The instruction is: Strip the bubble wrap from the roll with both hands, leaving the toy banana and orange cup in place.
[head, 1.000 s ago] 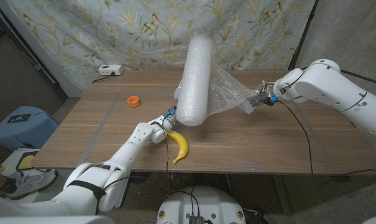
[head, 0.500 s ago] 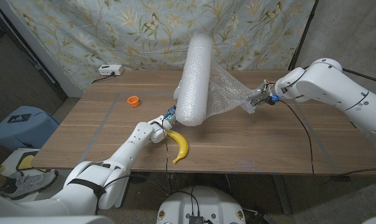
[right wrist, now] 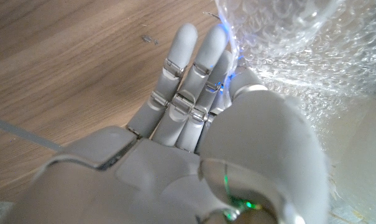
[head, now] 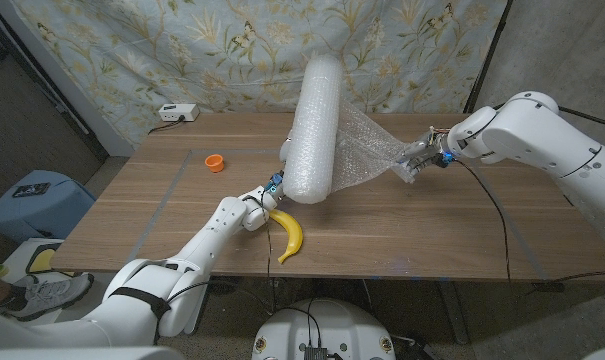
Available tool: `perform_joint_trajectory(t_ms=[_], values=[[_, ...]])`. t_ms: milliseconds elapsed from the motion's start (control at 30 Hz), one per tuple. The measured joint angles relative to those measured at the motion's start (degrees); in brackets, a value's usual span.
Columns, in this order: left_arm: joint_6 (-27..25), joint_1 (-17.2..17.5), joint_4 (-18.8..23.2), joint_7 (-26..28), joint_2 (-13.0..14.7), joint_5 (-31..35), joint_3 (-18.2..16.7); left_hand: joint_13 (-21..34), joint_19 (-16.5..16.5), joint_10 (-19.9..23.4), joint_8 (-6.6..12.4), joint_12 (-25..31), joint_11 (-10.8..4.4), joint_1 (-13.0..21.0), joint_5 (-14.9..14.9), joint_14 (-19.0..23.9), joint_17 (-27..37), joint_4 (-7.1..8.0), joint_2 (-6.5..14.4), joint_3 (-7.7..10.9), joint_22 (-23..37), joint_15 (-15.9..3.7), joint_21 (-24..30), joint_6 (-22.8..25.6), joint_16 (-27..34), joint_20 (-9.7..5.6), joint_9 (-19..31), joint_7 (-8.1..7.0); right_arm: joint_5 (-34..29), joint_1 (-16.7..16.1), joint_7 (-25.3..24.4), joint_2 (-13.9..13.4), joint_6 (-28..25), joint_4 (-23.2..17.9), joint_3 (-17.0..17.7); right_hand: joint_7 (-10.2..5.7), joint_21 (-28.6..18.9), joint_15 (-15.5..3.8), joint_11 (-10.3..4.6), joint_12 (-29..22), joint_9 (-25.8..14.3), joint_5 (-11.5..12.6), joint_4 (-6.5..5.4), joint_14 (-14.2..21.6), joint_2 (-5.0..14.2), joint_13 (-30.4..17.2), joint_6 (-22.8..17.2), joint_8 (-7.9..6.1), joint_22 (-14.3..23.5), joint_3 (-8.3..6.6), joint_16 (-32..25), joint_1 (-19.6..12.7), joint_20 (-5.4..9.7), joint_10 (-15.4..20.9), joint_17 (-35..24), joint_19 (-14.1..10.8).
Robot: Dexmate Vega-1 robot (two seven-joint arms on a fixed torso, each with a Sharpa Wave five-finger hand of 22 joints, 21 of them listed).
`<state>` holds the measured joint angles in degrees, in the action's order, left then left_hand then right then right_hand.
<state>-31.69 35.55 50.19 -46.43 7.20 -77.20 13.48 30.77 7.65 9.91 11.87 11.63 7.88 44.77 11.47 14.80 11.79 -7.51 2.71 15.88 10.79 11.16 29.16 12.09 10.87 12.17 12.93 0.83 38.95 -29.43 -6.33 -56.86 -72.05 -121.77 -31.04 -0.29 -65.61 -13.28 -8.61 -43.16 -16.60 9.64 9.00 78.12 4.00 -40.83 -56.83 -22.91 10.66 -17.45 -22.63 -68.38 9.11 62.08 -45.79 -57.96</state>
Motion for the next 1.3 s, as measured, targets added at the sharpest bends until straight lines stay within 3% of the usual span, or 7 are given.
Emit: perform_joint_trajectory(t_ms=[1300], values=[[-0.81, -1.98, -4.59, -2.06, -1.55, 1.02, -0.86, -1.05, 0.39, -0.92, -0.35, 0.00, 0.31, -0.45, 0.00, -0.08, -0.12, 0.00, 0.45, 0.00, 0.02, 0.09, -0.39, -0.13, 0.45, -0.07, -0.52, -0.12, 1.14, -1.29, -1.20, -2.85, -2.53, -0.81, 3.31, 0.30, -1.36, 0.09, 0.31, 0.64, -0.32, 0.00, -0.05, 0.52, 0.10, -0.19, -0.07, 0.42, -0.28, 0.05, 0.34, -0.55, -0.31, 0.31, 0.01, 0.92]])
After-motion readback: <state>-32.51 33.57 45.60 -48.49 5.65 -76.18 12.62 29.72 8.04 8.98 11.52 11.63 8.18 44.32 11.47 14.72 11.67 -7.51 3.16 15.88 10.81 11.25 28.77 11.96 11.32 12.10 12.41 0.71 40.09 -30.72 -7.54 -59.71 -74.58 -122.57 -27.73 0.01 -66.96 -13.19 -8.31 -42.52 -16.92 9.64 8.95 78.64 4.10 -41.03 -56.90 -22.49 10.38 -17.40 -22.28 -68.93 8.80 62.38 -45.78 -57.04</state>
